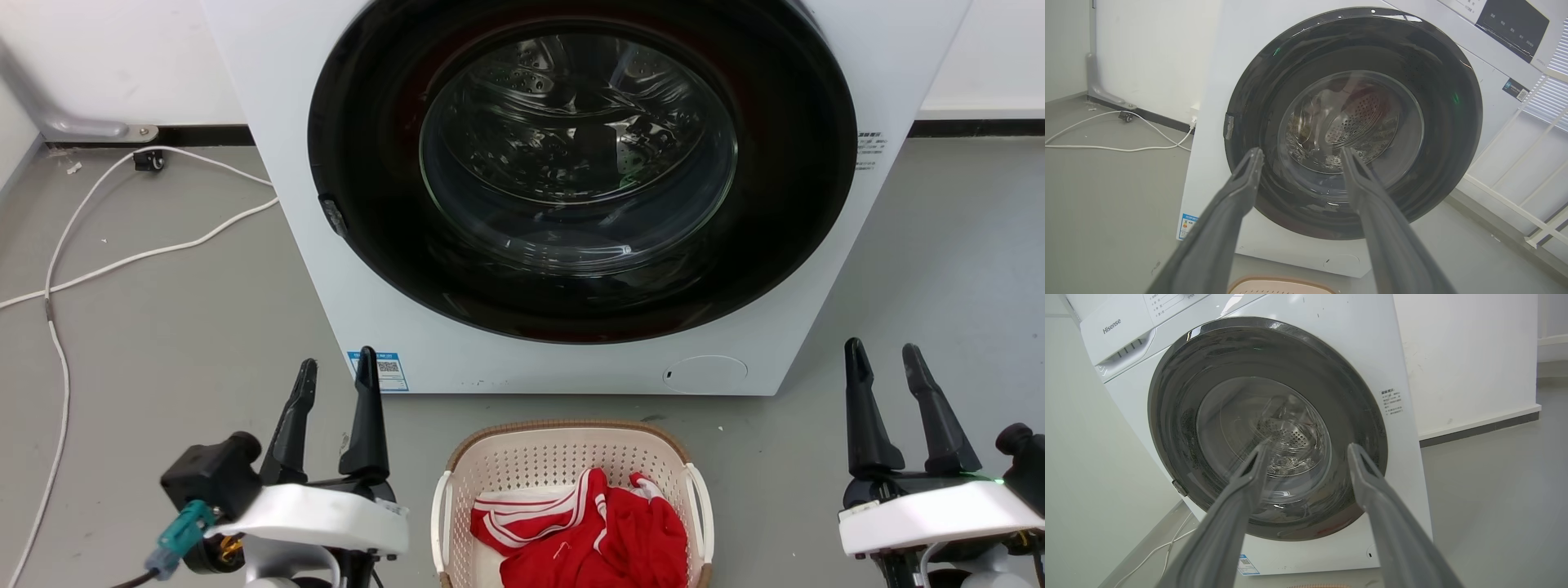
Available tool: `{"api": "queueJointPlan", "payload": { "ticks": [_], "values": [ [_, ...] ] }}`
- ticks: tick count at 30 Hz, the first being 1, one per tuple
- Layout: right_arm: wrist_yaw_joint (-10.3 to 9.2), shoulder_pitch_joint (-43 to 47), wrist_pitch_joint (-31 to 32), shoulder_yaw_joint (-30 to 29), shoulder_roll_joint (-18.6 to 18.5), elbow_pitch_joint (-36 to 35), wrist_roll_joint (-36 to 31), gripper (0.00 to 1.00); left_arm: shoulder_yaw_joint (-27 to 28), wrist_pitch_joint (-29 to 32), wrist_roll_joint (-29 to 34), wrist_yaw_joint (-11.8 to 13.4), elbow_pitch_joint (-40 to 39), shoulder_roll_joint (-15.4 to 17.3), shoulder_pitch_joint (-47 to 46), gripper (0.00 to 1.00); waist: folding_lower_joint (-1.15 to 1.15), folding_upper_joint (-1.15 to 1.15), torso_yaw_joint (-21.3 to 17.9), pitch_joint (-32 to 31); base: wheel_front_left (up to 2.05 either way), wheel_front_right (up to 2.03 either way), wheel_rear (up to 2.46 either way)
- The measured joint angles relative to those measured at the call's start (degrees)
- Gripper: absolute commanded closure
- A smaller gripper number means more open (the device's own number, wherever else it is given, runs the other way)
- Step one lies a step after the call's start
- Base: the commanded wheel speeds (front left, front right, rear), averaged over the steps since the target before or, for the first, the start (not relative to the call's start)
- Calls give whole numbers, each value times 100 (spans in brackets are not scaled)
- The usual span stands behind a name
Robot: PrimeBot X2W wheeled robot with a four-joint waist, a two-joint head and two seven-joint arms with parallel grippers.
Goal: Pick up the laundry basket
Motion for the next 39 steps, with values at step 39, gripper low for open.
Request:
{"api": "queueJointPlan", "payload": {
  "ticks": [39],
  "values": [
    [1, 279, -399, 12, -1, 361, -2004, 0, -837, -546, 1417, -213, 645, 80, 156, 0, 0, 0, -36, -64, 0, 0, 0]
  ]
}}
